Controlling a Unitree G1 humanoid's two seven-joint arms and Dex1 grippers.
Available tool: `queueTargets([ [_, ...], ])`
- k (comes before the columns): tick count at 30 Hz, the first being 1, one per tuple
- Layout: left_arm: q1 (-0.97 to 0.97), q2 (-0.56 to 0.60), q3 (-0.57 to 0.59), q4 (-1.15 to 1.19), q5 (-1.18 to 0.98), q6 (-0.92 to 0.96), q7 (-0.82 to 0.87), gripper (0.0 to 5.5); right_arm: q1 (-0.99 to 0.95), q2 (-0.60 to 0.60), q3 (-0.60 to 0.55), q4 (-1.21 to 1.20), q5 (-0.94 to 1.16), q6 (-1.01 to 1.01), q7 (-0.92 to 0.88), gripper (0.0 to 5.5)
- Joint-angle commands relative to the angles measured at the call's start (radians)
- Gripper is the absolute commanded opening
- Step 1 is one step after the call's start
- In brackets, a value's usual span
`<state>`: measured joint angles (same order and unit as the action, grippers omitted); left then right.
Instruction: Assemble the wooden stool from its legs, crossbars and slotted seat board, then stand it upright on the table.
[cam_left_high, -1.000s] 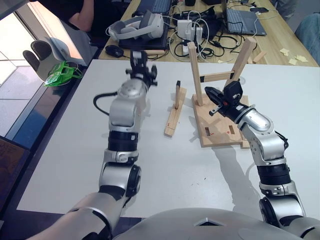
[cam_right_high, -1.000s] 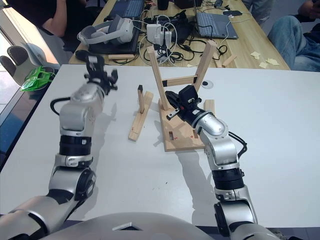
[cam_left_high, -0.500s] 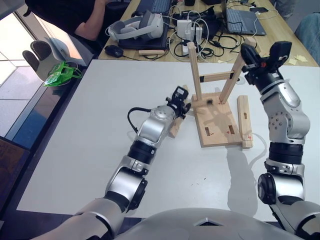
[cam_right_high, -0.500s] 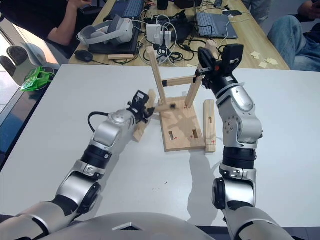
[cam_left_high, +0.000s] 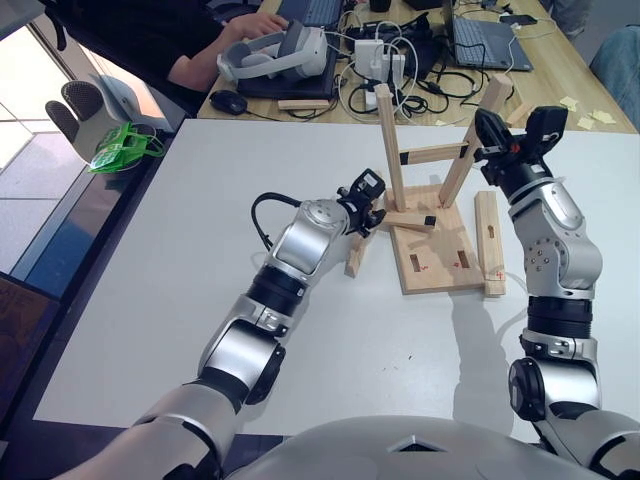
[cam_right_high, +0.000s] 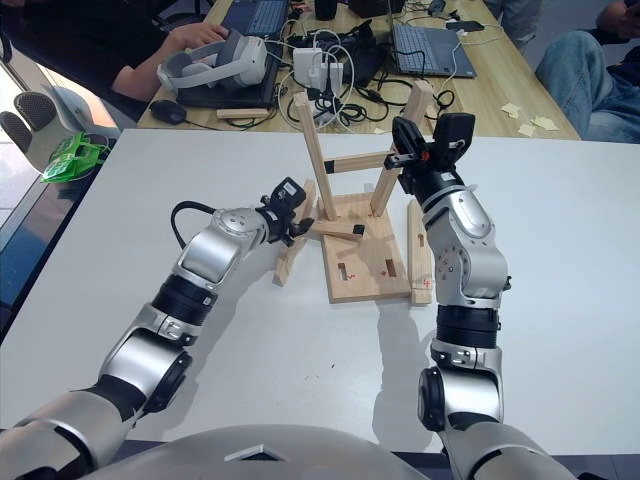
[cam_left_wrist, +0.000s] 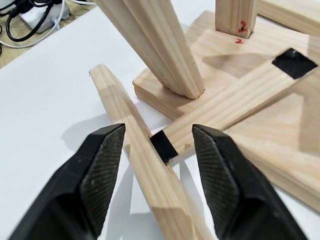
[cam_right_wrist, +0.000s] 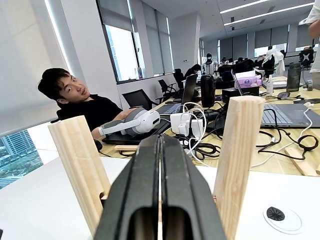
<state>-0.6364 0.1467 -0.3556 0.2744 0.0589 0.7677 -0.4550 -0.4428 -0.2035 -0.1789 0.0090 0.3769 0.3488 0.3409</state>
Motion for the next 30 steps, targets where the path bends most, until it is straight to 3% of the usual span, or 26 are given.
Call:
queueTargets([
  [1,0.013,0.028,-0.022,-0.030,0.000,0.082,-0.043,2.48,0.016,0.007,0.010,0.003,-0.013,-0.018,-0.010,0.00],
  [17,0.044,0.091,-0.087,0.039,0.046,0.072,-0.092,2.48,0.047,0.039,0.014,-0.005,-0.023,-0.062,-0.061,0.00],
  [30,0.070,0.242,-0.146,-0.064,0.127,-0.022,-0.144,2.48,0.047,0.041,0.006,0.004,-0.025,-0.081,-0.075,0.00],
])
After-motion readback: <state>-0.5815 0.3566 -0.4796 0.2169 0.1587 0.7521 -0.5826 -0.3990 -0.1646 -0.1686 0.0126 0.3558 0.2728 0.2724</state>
